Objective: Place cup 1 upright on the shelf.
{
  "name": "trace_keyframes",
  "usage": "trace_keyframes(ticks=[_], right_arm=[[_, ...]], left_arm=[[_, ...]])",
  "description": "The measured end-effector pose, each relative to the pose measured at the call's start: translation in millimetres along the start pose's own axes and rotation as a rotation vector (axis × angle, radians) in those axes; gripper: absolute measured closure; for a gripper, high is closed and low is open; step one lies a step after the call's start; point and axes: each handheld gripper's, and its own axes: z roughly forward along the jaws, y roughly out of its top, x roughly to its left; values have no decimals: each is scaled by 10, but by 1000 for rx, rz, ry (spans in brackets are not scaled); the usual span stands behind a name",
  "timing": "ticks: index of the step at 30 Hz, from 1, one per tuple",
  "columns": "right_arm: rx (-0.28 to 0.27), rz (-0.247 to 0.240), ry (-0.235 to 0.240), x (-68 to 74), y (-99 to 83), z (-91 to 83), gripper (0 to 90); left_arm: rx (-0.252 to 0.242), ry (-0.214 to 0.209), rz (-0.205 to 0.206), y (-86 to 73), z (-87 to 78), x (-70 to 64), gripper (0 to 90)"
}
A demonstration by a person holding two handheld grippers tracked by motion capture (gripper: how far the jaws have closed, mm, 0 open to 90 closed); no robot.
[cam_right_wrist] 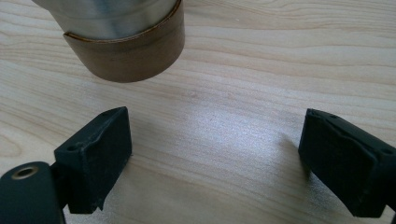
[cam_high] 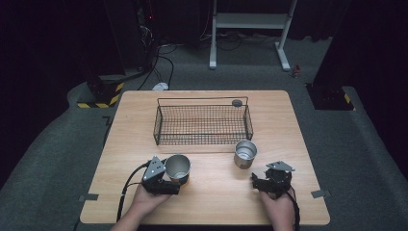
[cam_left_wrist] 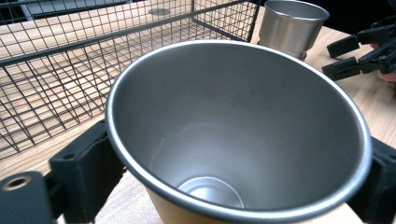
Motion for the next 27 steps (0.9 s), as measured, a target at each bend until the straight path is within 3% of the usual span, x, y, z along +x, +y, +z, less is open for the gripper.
trace_keyframes(ticks=[2, 7, 15, 27], right_arm=[[0, 0, 0, 0, 0, 0, 96], [0, 0, 0, 0, 0, 0, 96], [0, 0, 0, 0, 0, 0, 96], [0, 0, 1, 0, 0, 0, 96]], left_arm=[[-7, -5, 1, -3, -7, -1, 128], [-12, 3, 16, -8, -19, -3, 136], [-21, 8, -7, -9, -47, 30, 139], [-44, 33, -7, -1, -118, 78, 139]])
